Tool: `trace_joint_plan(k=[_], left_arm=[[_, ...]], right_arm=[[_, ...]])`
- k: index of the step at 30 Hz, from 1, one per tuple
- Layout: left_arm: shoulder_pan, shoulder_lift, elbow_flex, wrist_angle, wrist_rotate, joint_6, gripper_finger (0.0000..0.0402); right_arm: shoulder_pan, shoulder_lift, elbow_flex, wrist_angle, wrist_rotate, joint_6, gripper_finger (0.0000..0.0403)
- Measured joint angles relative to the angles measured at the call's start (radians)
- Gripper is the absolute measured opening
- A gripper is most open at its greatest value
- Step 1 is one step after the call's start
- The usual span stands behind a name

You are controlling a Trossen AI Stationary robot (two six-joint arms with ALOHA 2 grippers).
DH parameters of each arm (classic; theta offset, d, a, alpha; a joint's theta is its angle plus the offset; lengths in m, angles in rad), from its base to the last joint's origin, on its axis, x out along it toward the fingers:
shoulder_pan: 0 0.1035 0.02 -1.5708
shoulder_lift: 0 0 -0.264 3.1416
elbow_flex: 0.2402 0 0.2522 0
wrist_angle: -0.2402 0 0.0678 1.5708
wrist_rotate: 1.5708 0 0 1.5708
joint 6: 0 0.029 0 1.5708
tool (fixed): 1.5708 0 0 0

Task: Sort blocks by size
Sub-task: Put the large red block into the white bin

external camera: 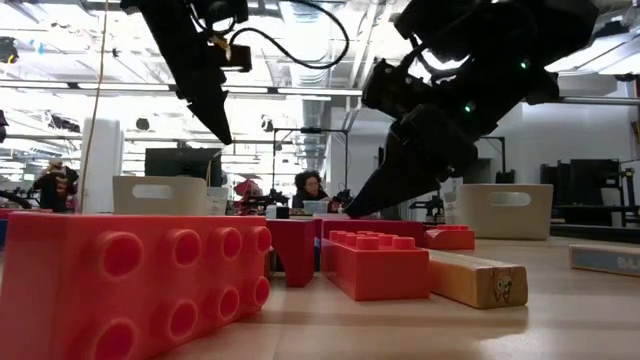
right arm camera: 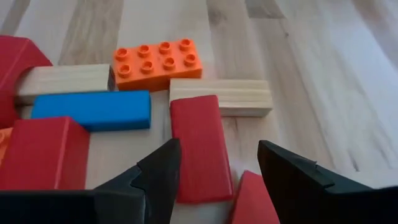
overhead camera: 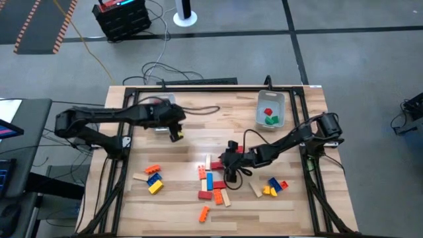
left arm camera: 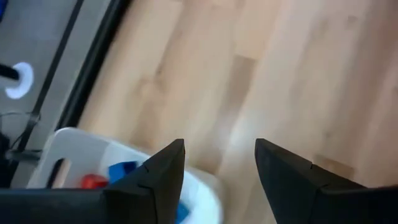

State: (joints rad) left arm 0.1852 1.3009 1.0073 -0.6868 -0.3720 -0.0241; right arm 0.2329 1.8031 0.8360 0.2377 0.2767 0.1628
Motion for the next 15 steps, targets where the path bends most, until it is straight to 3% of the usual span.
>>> trace_joint_plan(k=[15], left_arm=[[-0.212,0.003,0.000,0.007,-0.002,-0.098,0.0192]], right_arm=[[0.001,0.044,0.001,0.002,-0.032,0.016,0.0232]])
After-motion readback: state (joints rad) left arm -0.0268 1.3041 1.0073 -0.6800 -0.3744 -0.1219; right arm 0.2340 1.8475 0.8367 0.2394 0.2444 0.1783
